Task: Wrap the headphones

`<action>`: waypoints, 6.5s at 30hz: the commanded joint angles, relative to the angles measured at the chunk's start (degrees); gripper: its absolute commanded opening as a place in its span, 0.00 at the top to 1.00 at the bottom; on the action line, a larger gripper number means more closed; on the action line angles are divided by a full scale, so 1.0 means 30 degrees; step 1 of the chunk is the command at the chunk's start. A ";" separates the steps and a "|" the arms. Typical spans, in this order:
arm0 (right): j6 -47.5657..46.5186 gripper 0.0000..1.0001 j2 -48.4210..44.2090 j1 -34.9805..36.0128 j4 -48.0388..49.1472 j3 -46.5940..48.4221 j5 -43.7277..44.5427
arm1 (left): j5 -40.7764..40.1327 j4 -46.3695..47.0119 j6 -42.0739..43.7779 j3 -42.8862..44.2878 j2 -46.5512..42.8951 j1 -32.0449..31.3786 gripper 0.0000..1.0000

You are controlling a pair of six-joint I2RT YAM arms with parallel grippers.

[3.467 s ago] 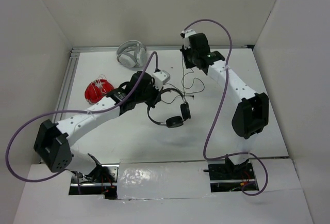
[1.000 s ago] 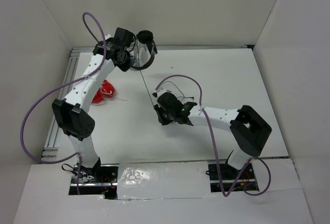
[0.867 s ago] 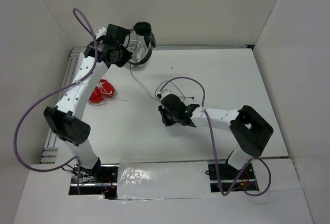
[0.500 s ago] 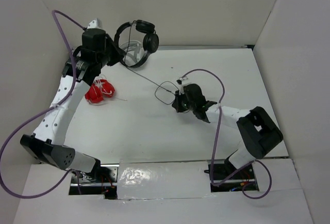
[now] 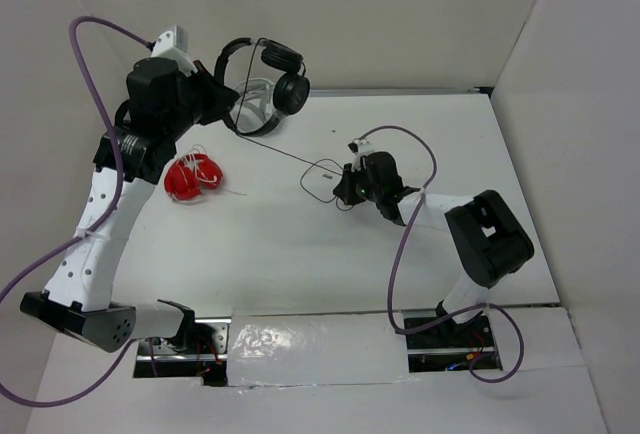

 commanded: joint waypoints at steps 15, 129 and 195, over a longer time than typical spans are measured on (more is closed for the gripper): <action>-0.1426 1.00 0.0207 -0.4048 -0.8529 1.0093 0.0579 | 0.7735 0.3636 0.6677 -0.4896 -0.2480 -0.0399 1.00; 0.0829 1.00 0.3810 -0.6828 -0.5485 1.2147 -0.5189 | 0.8590 0.2231 0.4922 -0.3637 -0.3914 -0.0693 1.00; 0.0095 1.00 -0.3540 0.5121 -0.2071 0.3196 -0.3788 | 0.2784 0.0315 -0.3019 0.3549 0.7399 -0.0400 1.00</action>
